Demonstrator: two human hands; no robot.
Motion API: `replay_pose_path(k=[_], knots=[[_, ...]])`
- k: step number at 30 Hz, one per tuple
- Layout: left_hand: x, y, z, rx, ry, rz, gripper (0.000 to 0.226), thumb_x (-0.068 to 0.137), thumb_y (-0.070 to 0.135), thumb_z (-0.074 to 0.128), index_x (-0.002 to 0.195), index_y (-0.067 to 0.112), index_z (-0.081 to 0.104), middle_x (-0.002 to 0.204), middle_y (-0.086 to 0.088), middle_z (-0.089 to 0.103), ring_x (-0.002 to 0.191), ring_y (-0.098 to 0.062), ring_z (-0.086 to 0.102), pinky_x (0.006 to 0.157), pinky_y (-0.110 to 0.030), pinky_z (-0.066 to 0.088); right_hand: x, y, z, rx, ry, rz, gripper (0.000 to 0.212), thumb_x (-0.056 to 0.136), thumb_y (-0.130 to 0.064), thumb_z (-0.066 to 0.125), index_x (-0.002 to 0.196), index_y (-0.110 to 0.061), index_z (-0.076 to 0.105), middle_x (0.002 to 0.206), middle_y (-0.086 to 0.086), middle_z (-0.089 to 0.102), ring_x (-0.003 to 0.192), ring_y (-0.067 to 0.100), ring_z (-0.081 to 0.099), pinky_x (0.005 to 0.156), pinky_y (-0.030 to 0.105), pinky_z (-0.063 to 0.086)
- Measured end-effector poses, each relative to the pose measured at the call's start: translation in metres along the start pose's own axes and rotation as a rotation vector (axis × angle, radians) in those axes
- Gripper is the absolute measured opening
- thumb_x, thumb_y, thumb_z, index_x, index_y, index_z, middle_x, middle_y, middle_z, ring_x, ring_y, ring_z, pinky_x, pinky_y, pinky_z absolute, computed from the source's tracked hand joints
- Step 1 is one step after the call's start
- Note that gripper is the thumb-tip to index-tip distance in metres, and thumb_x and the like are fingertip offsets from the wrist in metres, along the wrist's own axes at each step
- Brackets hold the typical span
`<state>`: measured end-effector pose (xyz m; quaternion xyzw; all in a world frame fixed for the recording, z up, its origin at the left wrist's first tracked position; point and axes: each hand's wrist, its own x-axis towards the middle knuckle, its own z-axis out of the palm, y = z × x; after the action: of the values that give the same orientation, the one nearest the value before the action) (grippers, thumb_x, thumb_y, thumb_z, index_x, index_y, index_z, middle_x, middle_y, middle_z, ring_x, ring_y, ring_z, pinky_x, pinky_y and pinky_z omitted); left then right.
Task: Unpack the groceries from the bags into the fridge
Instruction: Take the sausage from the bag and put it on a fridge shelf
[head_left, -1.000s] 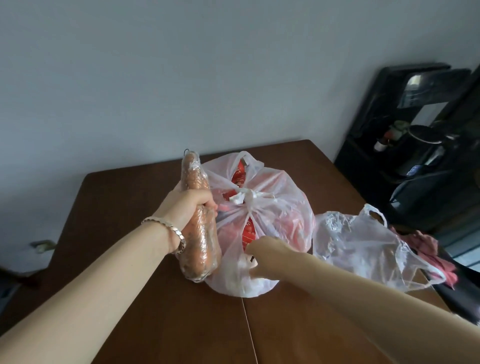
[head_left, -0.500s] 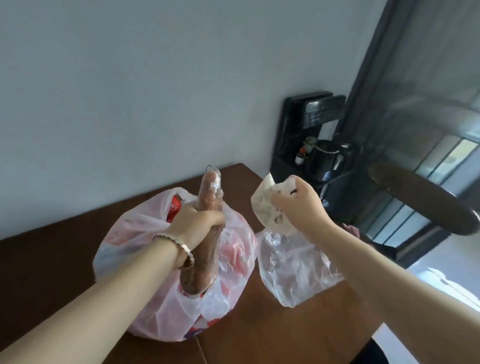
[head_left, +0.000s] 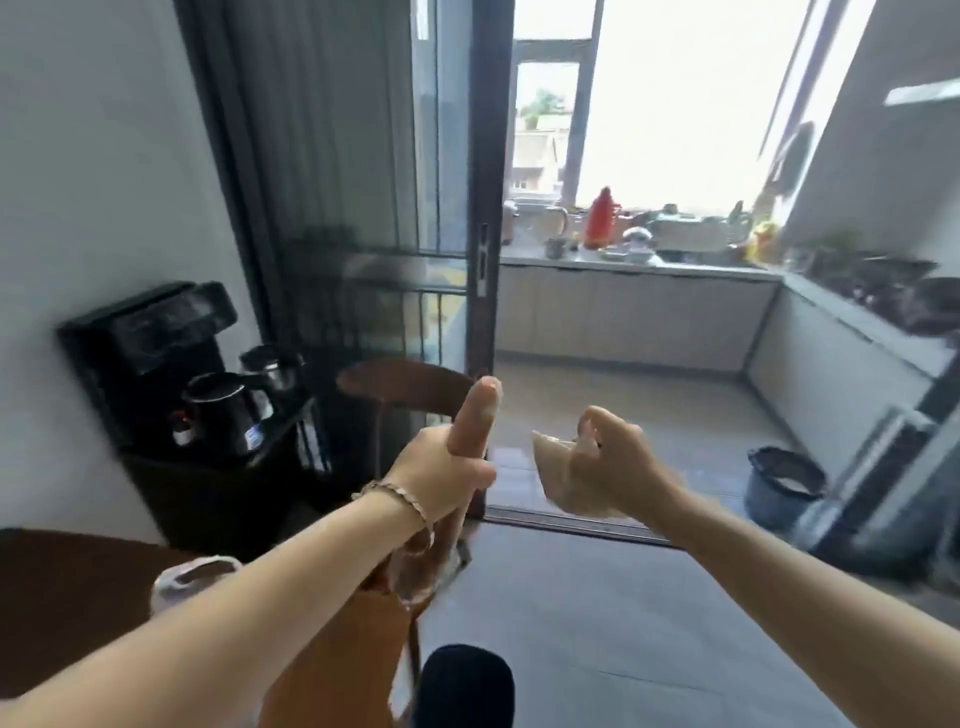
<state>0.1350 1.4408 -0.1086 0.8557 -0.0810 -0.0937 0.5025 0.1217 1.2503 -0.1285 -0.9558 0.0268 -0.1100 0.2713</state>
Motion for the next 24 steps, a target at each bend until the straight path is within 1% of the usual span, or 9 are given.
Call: replay_pose_path(k=[3, 5, 7, 9, 13, 17, 19, 21, 24], knots=[[0.024, 0.058, 0.093, 0.060, -0.121, 0.066, 0.019, 0.068, 0.012, 0.066, 0.087, 0.013, 0.064, 0.091, -0.007, 0.068, 0.089, -0.022, 0.062, 0.087, -0.035, 0.050, -0.020, 0.082, -0.065, 0.028, 0.186, 0.165, 0.006, 0.084, -0.006, 0.048, 0.086, -0.001, 0.052, 0.073, 0.017, 0.054, 0.069, 0.031, 0.042, 0.052, 0.027, 0.025], [0.038, 0.101, 0.166, 0.046, -0.219, 0.128, 0.014, 0.063, 0.015, 0.068, 0.074, 0.017, 0.060, 0.077, -0.001, 0.063, 0.079, -0.019, 0.060, 0.079, -0.032, 0.048, -0.038, 0.145, -0.118, 0.013, 0.177, 0.237, 0.007, 0.083, -0.010, 0.051, 0.082, -0.003, 0.050, 0.067, 0.009, 0.050, 0.069, 0.026, 0.045, 0.056, 0.028, 0.033], [0.046, 0.141, 0.226, 0.018, -0.288, 0.178, 0.016, 0.067, 0.008, 0.069, 0.068, 0.015, 0.055, 0.066, 0.002, 0.055, 0.067, -0.016, 0.053, 0.065, -0.026, 0.043, -0.053, 0.196, -0.166, 0.012, 0.178, 0.284, 0.011, 0.083, -0.012, 0.055, 0.080, -0.003, 0.049, 0.067, 0.005, 0.050, 0.070, 0.022, 0.048, 0.063, 0.031, 0.039], [0.052, 0.183, 0.287, 0.025, -0.364, 0.242, 0.016, 0.070, 0.004, 0.068, 0.069, 0.014, 0.055, 0.064, 0.002, 0.054, 0.061, -0.013, 0.050, 0.057, -0.023, 0.039, -0.071, 0.244, -0.213, 0.002, 0.212, 0.346, 0.017, 0.083, -0.014, 0.058, 0.075, -0.009, 0.044, 0.071, 0.006, 0.052, 0.071, 0.021, 0.048, 0.065, 0.029, 0.038], [0.059, 0.263, 0.398, 0.042, -0.481, 0.388, 0.012, 0.069, 0.008, 0.068, 0.077, 0.012, 0.061, 0.067, 0.000, 0.057, 0.064, -0.016, 0.053, 0.060, -0.024, 0.043, -0.103, 0.327, -0.299, -0.013, 0.345, 0.499, 0.031, 0.082, -0.012, 0.057, 0.065, -0.018, 0.032, 0.068, 0.002, 0.044, 0.065, 0.016, 0.039, 0.060, 0.029, 0.032], [0.059, 0.337, 0.504, 0.026, -0.605, 0.478, 0.012, 0.066, 0.013, 0.070, 0.076, 0.009, 0.062, 0.067, -0.003, 0.059, 0.062, -0.017, 0.054, 0.063, -0.027, 0.047, -0.137, 0.408, -0.375, -0.070, 0.478, 0.650, 0.026, 0.085, -0.009, 0.058, 0.075, -0.023, 0.038, 0.079, 0.000, 0.046, 0.077, 0.018, 0.043, 0.057, 0.014, 0.032], [0.060, 0.369, 0.553, -0.003, -0.663, 0.519, 0.012, 0.063, 0.015, 0.070, 0.069, 0.011, 0.060, 0.065, -0.002, 0.058, 0.060, -0.017, 0.054, 0.062, -0.025, 0.046, -0.154, 0.443, -0.404, -0.075, 0.575, 0.710, 0.019, 0.083, -0.005, 0.053, 0.079, -0.017, 0.040, 0.072, -0.002, 0.042, 0.071, 0.017, 0.041, 0.054, 0.021, 0.031], [0.061, 0.403, 0.605, -0.052, -0.716, 0.564, 0.012, 0.068, 0.009, 0.069, 0.065, 0.013, 0.058, 0.061, 0.000, 0.055, 0.057, -0.014, 0.051, 0.057, -0.023, 0.042, -0.170, 0.479, -0.435, -0.076, 0.673, 0.774, 0.022, 0.080, -0.002, 0.048, 0.070, -0.017, 0.034, 0.065, -0.003, 0.037, 0.060, 0.015, 0.033, 0.050, 0.026, 0.024], [0.062, 0.459, 0.688, -0.123, -0.823, 0.631, 0.017, 0.072, 0.004, 0.067, 0.065, 0.014, 0.056, 0.057, 0.002, 0.053, 0.055, -0.012, 0.050, 0.052, -0.022, 0.038, -0.188, 0.544, -0.484, -0.110, 0.839, 0.875, 0.027, 0.079, -0.002, 0.044, 0.064, -0.018, 0.028, 0.062, -0.003, 0.034, 0.057, 0.014, 0.027, 0.051, 0.028, 0.021]])
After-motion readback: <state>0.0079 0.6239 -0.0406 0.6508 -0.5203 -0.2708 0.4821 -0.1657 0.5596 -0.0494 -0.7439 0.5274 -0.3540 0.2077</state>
